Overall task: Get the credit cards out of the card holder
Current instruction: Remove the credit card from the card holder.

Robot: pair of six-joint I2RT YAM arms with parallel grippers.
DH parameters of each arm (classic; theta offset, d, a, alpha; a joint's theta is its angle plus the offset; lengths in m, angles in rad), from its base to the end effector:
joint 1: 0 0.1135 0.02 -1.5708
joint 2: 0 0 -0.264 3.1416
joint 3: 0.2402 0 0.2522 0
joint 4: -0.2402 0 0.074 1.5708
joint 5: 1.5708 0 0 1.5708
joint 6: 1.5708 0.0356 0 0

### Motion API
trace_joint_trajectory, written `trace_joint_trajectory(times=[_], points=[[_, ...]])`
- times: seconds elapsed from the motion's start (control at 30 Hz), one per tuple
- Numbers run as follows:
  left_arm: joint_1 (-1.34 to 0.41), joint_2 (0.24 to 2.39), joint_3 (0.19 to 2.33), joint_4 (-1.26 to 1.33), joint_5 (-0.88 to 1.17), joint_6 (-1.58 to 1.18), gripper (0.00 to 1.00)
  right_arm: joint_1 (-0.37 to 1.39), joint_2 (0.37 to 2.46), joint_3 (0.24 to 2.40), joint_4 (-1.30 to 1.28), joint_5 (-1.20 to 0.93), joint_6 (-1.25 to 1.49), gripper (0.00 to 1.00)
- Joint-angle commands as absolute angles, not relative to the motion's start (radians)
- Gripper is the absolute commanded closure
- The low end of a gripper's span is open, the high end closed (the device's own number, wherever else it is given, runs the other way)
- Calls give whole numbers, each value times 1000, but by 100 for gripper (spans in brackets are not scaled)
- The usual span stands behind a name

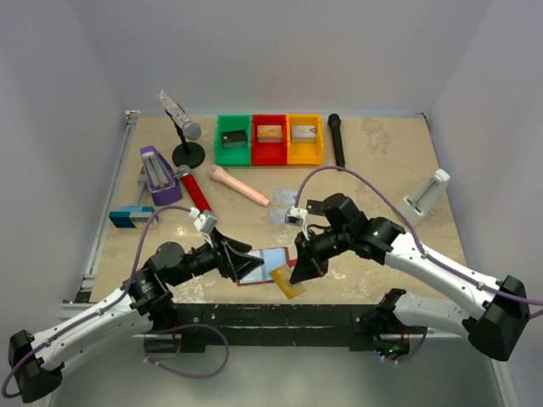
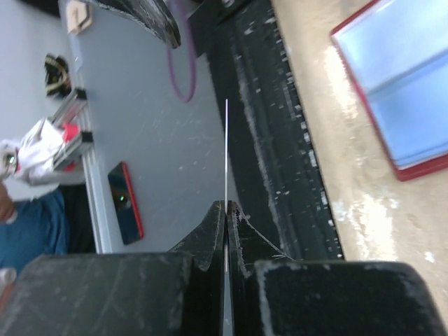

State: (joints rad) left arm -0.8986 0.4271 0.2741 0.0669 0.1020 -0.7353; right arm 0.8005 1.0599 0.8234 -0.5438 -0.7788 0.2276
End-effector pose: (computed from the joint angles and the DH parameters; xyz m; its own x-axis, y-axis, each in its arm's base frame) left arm 0.0843 -0.1118 0.2354 -0.6042 -0.3124 -0.7330 0.5882 0.4457 -0.6748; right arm 0.1309 0.1708 0.2748 -0.6710 -0.4609 -0.5809 -0.7258 0.2477 0.6418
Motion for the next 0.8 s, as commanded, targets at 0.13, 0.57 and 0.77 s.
trace_joint_trajectory(times=[0.13,0.57,0.77], points=[[-894,537,285,397,541,-702,22,888,1058,903,-630,-901,126,100],[-896,698,296,514,690,-750,32,923,1114,969,-666,-865,109,100],[-897,716,299,518,699,-750,43,931,1132,994,-690,-853,91,100]])
